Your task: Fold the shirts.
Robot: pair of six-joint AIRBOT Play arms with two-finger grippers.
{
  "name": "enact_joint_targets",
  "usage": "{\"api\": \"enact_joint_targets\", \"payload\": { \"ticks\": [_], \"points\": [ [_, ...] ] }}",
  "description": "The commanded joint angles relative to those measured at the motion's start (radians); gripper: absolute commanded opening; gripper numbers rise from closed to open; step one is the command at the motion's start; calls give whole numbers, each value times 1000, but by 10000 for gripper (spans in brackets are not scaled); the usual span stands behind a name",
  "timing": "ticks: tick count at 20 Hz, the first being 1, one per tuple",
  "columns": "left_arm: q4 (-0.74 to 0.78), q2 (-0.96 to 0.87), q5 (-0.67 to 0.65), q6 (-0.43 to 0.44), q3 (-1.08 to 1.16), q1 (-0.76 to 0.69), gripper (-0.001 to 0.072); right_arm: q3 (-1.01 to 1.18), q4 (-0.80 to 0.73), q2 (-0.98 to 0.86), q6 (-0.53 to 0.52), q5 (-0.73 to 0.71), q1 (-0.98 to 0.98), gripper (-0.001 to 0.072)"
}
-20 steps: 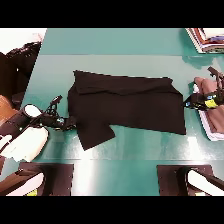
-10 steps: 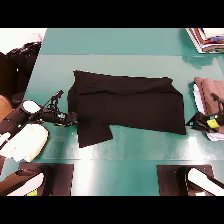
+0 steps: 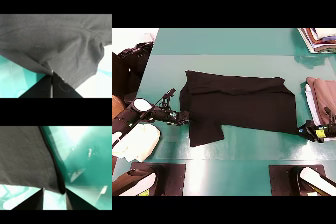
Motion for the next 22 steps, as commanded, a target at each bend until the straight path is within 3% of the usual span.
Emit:
{"api": "enact_joint_targets", "payload": {
  "ticks": [1, 2, 4, 5, 8, 13, 18, 22],
  "points": [
    [0, 1, 0, 0, 1, 0, 29, -11, 3, -1, -5, -28, -7, 304],
    [0, 1, -1, 0, 1, 0, 29, -11, 3, -1, -5, -29, -7, 301],
    [1, 1, -5, 0, 1, 0, 28, -11, 3, -1, -9, -30, -7, 66],
    [5, 1, -10, 0, 2, 0, 27, -11, 3, -1, -26, -26, -7, 19],
    [43, 49, -55, -8, 2, 0, 27, -9, -6, 31, -43, 2, -7, 18],
    [327, 330, -253, -180, -31, 0, 27, -9, -18, 217, -42, 87, -7, 17],
    [270, 600, -509, -285, -63, 0, 28, -9, -192, 389, -3, 212, 56, 17],
    [238, 631, -414, -300, -34, 0, 28, 45, -210, 409, 85, 217, 229, 17]
  ]
}}
